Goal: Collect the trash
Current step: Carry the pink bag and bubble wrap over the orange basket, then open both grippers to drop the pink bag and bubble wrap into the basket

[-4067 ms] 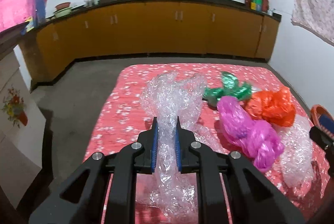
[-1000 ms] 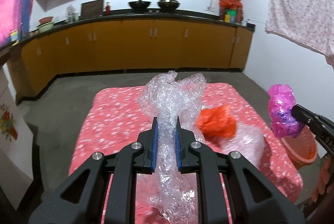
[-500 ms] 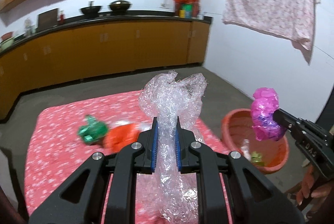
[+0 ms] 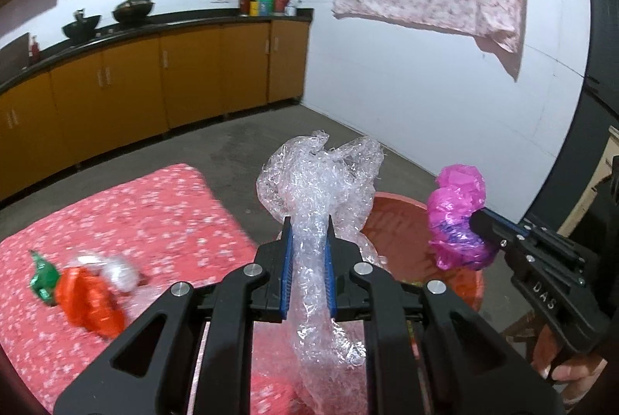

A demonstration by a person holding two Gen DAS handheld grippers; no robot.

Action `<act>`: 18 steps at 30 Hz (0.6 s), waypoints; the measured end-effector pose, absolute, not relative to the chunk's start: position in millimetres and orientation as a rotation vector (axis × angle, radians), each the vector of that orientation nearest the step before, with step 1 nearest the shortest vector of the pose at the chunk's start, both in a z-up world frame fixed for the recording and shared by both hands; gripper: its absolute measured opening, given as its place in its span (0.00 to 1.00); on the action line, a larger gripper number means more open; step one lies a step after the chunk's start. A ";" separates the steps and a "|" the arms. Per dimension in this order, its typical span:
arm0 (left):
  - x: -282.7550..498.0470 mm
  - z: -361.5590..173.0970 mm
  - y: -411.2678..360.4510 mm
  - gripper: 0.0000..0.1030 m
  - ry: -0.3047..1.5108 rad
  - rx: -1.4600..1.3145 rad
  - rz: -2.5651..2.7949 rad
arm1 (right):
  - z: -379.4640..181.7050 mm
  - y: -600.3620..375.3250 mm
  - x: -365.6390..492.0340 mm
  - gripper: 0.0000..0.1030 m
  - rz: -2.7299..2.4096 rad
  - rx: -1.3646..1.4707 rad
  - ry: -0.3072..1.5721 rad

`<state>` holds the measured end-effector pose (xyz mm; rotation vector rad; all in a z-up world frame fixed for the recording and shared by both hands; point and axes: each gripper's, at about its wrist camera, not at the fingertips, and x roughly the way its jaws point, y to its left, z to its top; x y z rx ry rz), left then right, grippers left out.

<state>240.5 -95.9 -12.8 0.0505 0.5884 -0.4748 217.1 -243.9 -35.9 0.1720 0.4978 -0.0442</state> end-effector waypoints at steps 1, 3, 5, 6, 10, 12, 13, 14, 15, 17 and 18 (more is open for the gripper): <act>243.0 -14.5 -100.8 0.13 0.592 0.053 -0.484 | -37.6 -246.7 217.9 0.05 -0.050 0.174 0.500; 245.5 -17.5 -107.8 0.13 0.599 0.058 -0.499 | -42.3 -254.2 220.2 0.05 -0.064 0.182 0.504; 249.1 -22.0 -115.0 0.13 0.608 0.063 -0.514 | -47.4 -260.8 218.5 0.05 -0.074 0.189 0.505; 248.8 -24.8 -118.7 0.13 0.613 0.064 -0.520 | -49.2 -263.6 218.3 0.05 -0.079 0.194 0.505; 252.9 -30.6 -135.1 0.13 0.627 0.072 -0.543 | -53.6 -269.3 218.2 0.05 -0.095 0.213 0.501; 254.5 -32.2 -142.4 0.13 0.631 0.074 -0.556 | -54.6 -274.2 219.5 0.05 -0.100 0.221 0.497; 255.6 -33.4 -146.3 0.14 0.636 0.076 -0.562 | -54.9 -276.6 220.9 0.05 -0.100 0.225 0.495; 256.3 -34.6 -151.4 0.15 0.637 0.078 -0.559 | -55.9 -276.7 220.9 0.06 -0.097 0.230 0.493; 257.0 -35.6 -153.4 0.24 0.641 0.080 -0.562 | -57.3 -278.7 221.8 0.07 -0.090 0.239 0.493; 258.9 -38.6 -155.4 0.53 0.646 0.087 -0.552 | -58.9 -280.2 222.9 0.13 -0.084 0.262 0.496; 259.0 -39.1 -154.8 0.61 0.640 0.088 -0.540 | -60.4 -281.9 222.6 0.15 -0.083 0.274 0.494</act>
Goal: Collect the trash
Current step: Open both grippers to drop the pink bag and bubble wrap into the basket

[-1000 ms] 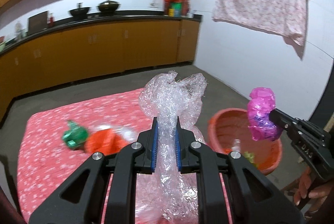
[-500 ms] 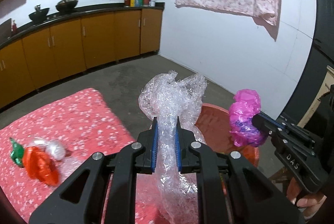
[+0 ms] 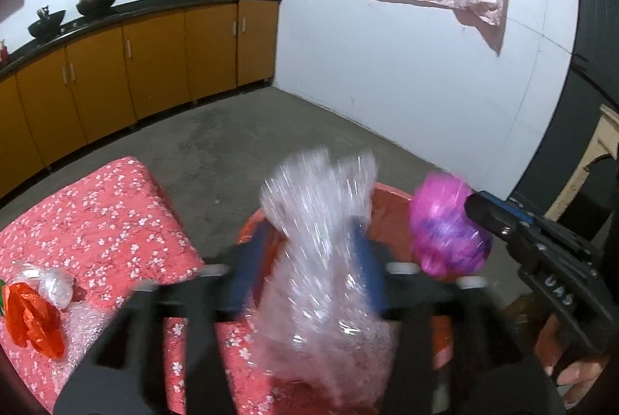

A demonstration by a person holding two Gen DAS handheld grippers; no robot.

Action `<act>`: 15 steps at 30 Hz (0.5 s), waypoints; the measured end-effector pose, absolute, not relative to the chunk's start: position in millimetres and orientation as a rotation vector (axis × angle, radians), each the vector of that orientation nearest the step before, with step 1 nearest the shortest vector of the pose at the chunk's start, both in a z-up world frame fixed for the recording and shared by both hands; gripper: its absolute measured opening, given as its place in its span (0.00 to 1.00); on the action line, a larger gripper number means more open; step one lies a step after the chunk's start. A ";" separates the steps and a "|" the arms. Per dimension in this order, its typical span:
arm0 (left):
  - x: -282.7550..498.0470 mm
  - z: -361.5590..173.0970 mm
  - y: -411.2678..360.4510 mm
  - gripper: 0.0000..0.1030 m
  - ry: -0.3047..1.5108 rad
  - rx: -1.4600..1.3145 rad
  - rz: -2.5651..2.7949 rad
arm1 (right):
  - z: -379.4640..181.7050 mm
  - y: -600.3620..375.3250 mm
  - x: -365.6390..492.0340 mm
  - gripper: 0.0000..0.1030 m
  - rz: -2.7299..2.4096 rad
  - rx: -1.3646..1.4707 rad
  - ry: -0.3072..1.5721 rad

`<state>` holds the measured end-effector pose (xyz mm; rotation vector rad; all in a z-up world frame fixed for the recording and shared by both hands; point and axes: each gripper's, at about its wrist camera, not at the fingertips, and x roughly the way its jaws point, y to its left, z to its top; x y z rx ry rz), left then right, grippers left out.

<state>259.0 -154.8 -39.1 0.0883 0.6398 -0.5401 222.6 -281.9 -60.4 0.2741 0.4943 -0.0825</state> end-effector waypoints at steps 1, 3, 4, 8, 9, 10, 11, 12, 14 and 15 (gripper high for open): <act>258.8 -39.8 -152.3 0.61 0.634 0.086 -0.531 | -61.4 -284.6 222.6 0.23 -0.078 0.282 0.495; 260.4 -41.7 -145.1 0.61 0.643 0.083 -0.506 | -64.2 -286.0 220.1 0.31 -0.091 0.288 0.491; 261.7 -42.1 -140.2 0.61 0.646 0.076 -0.492 | -66.1 -286.1 217.4 0.32 -0.102 0.285 0.490; 257.2 -38.1 -112.4 0.63 0.626 0.061 -0.422 | -66.6 -288.8 207.4 0.55 -0.148 0.285 0.474; 254.7 -37.1 -105.9 0.65 0.619 0.059 -0.410 | -64.7 -286.6 204.1 0.58 -0.164 0.274 0.461; 251.9 -35.9 -100.0 0.66 0.611 0.057 -0.398 | -63.5 -284.7 201.2 0.64 -0.172 0.263 0.453; 247.9 -34.6 -92.0 0.66 0.602 0.057 -0.381 | -61.6 -281.3 198.2 0.69 -0.176 0.250 0.444; 244.7 -33.5 -85.7 0.66 0.596 0.055 -0.369 | -59.4 -277.1 195.5 0.71 -0.178 0.236 0.435; 235.8 -31.8 -68.7 0.67 0.585 0.049 -0.337 | -57.0 -272.2 192.9 0.75 -0.171 0.216 0.425; 232.4 -30.7 -61.9 0.69 0.581 0.047 -0.321 | -55.1 -265.4 190.9 0.75 -0.162 0.203 0.421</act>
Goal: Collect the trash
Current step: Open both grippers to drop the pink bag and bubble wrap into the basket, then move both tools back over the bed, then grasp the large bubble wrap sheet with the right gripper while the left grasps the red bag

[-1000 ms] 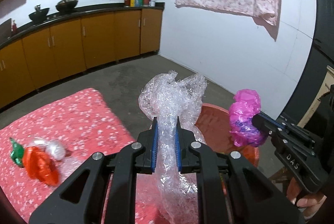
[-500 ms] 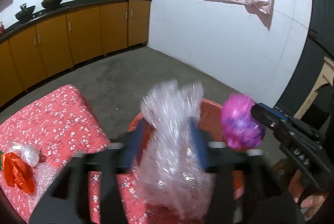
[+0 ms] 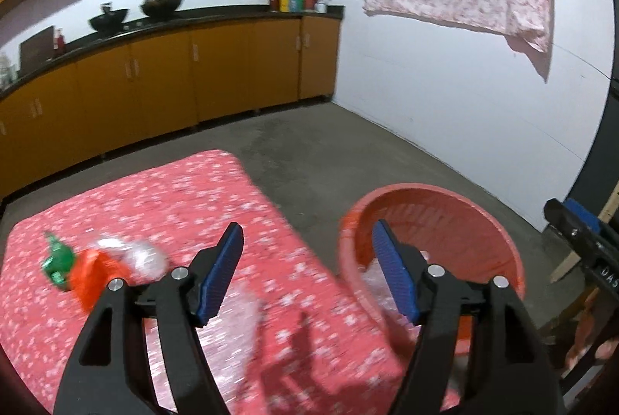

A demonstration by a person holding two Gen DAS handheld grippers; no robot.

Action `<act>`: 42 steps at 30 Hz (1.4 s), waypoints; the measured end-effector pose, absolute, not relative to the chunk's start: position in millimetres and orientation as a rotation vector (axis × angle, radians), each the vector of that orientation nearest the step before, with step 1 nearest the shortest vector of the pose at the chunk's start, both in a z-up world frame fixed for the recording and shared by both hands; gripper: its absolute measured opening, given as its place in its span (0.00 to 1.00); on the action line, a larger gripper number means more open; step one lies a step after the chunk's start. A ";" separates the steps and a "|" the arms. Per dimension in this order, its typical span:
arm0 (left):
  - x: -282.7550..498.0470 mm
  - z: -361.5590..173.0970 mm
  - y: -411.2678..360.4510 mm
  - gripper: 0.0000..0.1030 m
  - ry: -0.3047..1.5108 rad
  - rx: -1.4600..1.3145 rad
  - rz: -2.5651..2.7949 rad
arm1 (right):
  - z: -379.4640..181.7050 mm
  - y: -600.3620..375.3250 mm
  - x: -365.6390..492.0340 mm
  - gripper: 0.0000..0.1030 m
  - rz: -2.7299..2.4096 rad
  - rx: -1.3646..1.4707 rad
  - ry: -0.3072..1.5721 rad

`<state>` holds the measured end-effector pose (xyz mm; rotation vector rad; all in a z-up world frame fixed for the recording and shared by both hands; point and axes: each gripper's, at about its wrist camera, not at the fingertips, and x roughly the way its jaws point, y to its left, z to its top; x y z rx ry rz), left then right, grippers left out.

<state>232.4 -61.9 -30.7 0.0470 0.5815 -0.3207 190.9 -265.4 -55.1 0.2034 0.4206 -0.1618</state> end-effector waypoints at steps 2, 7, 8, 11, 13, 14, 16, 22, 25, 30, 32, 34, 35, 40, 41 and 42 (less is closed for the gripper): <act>223.2 -29.7 -43.6 0.70 0.571 0.037 -0.281 | -52.2 -255.7 188.7 0.76 -0.148 0.187 0.417; 198.0 -33.0 9.6 0.71 0.555 0.028 -0.155 | -46.7 -220.3 190.1 0.76 -0.073 0.170 0.423; 195.5 -34.0 17.9 0.71 0.554 0.030 -0.135 | -47.0 -210.7 191.3 0.76 -0.053 0.171 0.430; 183.6 -40.6 54.9 0.71 0.559 0.031 -0.031 | -52.7 -180.8 193.8 0.76 0.009 0.158 0.456; 176.6 -49.2 82.6 0.71 0.575 0.026 0.044 | -59.1 -154.6 197.0 0.76 0.053 0.131 0.481; 174.8 -51.8 91.4 0.71 0.583 0.021 0.068 | -63.1 -139.5 199.4 0.76 0.078 0.116 0.499; 169.5 -59.3 113.5 0.73 0.599 0.003 0.124 | -71.0 -110.3 204.2 0.76 0.129 0.092 0.534; 160.2 -72.2 151.0 0.87 0.603 -0.017 0.218 | -89.6 -45.3 218.2 0.76 0.219 0.045 0.612; 157.5 -76.8 160.8 0.90 0.606 -0.021 0.231 | -97.0 -19.7 226.1 0.76 0.243 0.021 0.648; 157.1 -80.3 175.5 0.91 0.611 -0.037 0.247 | -106.5 3.5 243.3 0.78 0.250 0.016 0.705; 156.4 -81.8 180.8 0.91 0.615 -0.041 0.254 | -112.1 11.6 253.0 0.78 0.235 0.008 0.733; 156.9 -83.0 185.1 0.91 0.618 -0.046 0.257 | -117.2 16.0 259.9 0.78 0.222 0.003 0.756; 157.6 -83.7 187.3 0.91 0.619 -0.047 0.257 | -120.6 17.1 263.6 0.78 0.210 -0.001 0.774; 162.9 -86.5 188.7 0.91 0.625 -0.056 0.246 | -137.5 16.6 277.3 0.46 0.205 0.002 0.869; 164.7 -86.9 187.4 0.91 0.627 -0.060 0.239 | -140.6 16.7 278.5 0.41 0.211 -0.006 0.883; 166.4 -86.9 186.7 0.91 0.628 -0.061 0.234 | -141.8 16.7 278.3 0.37 0.212 -0.012 0.881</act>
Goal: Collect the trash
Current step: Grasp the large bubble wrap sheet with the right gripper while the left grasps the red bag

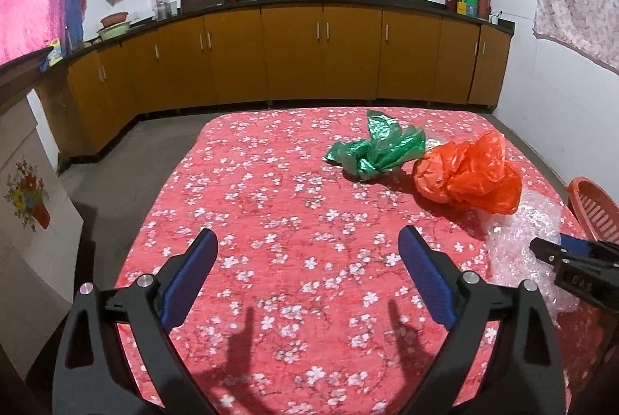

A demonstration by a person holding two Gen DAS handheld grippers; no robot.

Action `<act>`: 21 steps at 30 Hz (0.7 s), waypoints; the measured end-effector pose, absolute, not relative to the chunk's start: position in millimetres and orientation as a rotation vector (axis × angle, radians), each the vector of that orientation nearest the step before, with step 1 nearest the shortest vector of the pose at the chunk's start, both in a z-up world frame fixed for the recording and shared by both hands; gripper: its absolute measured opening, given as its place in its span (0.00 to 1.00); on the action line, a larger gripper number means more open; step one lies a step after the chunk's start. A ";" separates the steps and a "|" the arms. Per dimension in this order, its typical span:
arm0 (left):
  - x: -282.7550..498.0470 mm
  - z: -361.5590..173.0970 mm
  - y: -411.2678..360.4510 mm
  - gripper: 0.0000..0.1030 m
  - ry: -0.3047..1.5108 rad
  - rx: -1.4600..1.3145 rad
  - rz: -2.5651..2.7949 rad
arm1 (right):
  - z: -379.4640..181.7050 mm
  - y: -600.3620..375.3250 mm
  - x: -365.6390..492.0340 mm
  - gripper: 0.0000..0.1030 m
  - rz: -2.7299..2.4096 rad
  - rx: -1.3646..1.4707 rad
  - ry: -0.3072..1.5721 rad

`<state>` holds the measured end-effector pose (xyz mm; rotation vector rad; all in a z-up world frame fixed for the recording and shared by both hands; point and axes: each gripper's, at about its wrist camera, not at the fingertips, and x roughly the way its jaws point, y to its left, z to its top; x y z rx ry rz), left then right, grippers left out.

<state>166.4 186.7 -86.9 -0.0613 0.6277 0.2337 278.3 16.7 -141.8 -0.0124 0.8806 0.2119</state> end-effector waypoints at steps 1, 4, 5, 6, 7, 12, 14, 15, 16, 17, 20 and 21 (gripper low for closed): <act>167.8 -86.8 184.7 0.91 0.628 -0.062 0.227 | -141.7 16.4 277.0 0.31 0.215 -0.020 0.877; 172.2 -86.8 176.4 0.91 0.628 -0.061 0.203 | -139.4 13.0 274.1 0.17 0.229 -0.013 0.873; 173.6 -86.4 172.4 0.91 0.627 -0.058 0.191 | -137.8 10.4 272.3 0.16 0.230 -0.006 0.868; 174.6 -86.3 168.9 0.91 0.625 -0.056 0.184 | -136.3 7.5 270.0 0.15 0.228 -0.003 0.862; 176.2 -85.7 164.6 0.91 0.624 -0.053 0.173 | -135.1 4.6 268.0 0.14 0.224 -0.002 0.857; 183.2 -82.3 143.0 0.91 0.612 -0.053 0.117 | -129.7 -15.1 259.7 0.13 0.195 0.033 0.837; 185.6 -79.4 133.6 0.91 0.602 -0.057 0.087 | -128.7 -25.2 255.9 0.13 0.173 0.050 0.830; 186.8 -78.0 129.9 0.91 0.599 -0.058 0.077 | -128.4 -29.1 254.9 0.13 0.163 0.055 0.826; 188.9 -76.1 125.1 0.91 0.594 -0.059 0.064 | -127.1 -34.0 253.5 0.13 0.149 0.055 0.819; 191.3 -73.8 120.3 0.91 0.588 -0.058 0.054 | -125.7 -38.0 252.7 0.13 0.140 0.055 0.813; 200.4 -66.6 107.5 0.94 0.575 -0.065 0.033 | -122.3 -46.9 251.9 0.13 0.127 0.069 0.804; 203.9 -65.1 104.1 0.95 0.574 -0.071 0.027 | -121.6 -49.3 251.6 0.13 0.125 0.073 0.803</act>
